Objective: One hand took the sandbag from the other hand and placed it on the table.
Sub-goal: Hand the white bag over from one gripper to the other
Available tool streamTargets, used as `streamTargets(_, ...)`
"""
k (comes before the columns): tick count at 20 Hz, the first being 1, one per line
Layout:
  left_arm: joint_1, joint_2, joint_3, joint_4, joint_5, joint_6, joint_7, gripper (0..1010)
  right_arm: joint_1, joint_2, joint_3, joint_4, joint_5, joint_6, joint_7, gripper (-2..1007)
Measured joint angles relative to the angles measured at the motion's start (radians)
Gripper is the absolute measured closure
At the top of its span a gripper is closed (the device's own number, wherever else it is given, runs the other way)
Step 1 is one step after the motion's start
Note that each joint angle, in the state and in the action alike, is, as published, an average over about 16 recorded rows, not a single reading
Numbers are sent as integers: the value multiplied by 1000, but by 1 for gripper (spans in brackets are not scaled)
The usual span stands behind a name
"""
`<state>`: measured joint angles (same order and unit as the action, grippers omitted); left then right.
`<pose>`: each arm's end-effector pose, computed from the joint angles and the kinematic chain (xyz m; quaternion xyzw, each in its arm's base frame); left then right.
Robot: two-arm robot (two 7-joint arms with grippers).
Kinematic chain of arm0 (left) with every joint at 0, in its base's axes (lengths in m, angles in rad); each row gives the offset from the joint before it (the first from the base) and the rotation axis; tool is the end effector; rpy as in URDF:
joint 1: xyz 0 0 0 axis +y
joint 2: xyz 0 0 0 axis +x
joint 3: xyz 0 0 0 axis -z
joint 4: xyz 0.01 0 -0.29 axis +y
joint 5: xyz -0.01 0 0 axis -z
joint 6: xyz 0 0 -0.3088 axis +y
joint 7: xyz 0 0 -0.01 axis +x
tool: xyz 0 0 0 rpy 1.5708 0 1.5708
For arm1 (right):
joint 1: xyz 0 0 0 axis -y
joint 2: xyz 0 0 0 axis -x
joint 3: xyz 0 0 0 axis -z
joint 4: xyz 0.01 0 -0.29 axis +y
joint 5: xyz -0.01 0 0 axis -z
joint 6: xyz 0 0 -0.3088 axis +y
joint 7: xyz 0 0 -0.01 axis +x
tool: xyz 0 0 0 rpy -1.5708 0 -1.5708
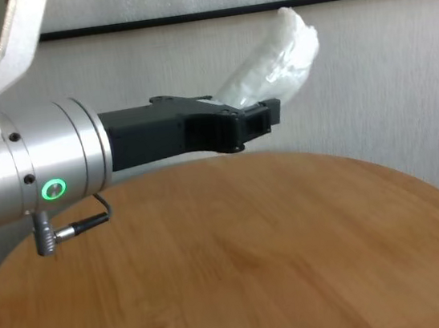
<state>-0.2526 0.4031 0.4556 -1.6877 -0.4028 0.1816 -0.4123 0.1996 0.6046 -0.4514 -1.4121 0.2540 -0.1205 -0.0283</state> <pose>0.3597 -0.0295 -0.2170 0.0316 -0.0188 0.3426 0.9387 0.3581 -0.0826 -0.3022 -0.1414 -0.1325 -0.5799 0.7913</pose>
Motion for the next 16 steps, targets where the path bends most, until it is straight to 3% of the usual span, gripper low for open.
streamTargets(16, 1, 12, 17, -16, -22, 8, 3, 650, 0, 0, 0, 0, 0, 0, 0, 4)
